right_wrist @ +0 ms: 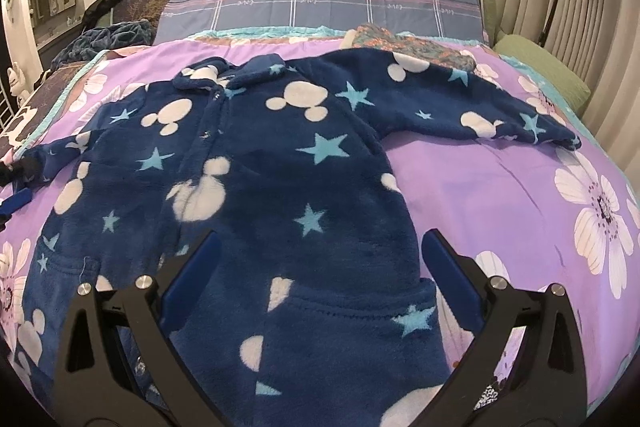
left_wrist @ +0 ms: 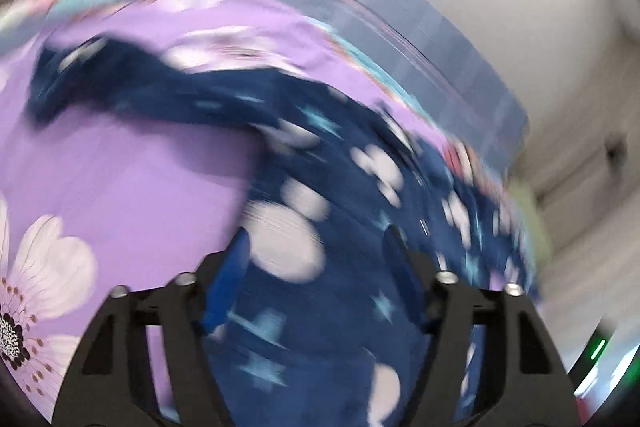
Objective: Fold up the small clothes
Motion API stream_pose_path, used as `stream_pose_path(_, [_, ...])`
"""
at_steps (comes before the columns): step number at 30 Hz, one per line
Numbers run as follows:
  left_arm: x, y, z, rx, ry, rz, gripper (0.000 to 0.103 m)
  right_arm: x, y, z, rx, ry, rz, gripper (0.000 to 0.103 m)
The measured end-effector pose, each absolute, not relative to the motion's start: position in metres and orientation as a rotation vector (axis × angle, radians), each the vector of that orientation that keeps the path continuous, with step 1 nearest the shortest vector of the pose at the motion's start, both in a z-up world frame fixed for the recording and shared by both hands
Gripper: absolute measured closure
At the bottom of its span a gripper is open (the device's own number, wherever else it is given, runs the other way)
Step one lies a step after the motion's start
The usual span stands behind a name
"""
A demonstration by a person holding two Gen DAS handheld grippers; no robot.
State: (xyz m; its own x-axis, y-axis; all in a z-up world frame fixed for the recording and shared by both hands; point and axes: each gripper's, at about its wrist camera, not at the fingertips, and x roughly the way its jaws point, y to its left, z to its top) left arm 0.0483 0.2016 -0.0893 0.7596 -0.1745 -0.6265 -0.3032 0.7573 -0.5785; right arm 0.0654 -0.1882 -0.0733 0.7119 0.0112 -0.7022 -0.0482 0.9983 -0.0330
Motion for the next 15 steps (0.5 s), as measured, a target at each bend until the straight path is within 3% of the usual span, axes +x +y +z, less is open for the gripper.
stream_pose_path(6, [0.031,0.3,-0.108,-0.934,0.62,0.291,0.042,0.077,-0.179,-0.084,-0.077,0.805,0.038,0.002])
stream_pose_path(15, [0.071,0.378,-0.15,-1.322,0.545,0.395,0.018,0.093,-0.156,-0.096,-0.138,0.845,0.06,0.002])
